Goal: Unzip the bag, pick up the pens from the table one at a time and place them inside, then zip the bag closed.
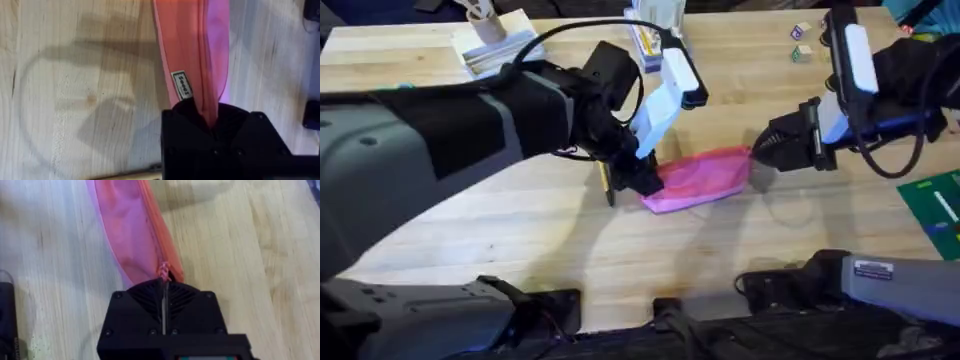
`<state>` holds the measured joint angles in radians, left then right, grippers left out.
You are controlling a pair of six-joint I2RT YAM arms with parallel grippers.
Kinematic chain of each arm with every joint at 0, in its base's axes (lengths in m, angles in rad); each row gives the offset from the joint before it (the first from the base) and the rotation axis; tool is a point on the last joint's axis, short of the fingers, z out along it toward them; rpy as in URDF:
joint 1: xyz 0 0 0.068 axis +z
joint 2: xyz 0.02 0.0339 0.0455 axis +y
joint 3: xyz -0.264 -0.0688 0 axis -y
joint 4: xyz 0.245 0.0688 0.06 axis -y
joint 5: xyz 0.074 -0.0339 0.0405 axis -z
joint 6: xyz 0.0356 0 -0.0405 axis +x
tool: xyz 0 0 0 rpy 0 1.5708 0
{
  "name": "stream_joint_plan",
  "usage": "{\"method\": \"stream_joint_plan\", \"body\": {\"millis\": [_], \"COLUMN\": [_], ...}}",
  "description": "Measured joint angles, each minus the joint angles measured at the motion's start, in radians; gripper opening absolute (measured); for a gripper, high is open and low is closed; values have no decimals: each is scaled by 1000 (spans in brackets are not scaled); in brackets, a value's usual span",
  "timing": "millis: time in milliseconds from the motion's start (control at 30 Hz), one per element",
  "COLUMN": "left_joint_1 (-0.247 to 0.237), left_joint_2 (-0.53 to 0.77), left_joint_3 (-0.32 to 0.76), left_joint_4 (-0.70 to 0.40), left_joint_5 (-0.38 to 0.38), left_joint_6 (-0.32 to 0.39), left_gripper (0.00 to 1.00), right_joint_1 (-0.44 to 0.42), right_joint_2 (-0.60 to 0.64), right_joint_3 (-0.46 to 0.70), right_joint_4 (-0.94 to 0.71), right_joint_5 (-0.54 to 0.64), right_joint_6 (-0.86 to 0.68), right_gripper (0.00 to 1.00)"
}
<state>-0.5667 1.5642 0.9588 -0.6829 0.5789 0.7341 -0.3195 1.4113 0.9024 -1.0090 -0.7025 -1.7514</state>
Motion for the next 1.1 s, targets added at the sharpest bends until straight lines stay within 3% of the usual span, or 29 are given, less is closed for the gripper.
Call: {"method": "stream_joint_plan", "body": {"millis": [367,800,1100], "left_joint_1": [1,1,1], "left_joint_2": [0,0,0], "left_joint_3": [0,0,0], "left_joint_4": [0,0,0], "left_joint_5": [0,0,0], "left_joint_6": [0,0,0], "left_gripper": [44,44,44], "right_joint_1": [0,1,1], "right_joint_2": [-6,-175,-200], "right_joint_3": [0,0,0], "right_joint_4": [-1,-48,-62], "right_joint_5": [1,-2,-27], "right_joint_6": [0,-1,-1], "right_gripper": [31,31,31]}}
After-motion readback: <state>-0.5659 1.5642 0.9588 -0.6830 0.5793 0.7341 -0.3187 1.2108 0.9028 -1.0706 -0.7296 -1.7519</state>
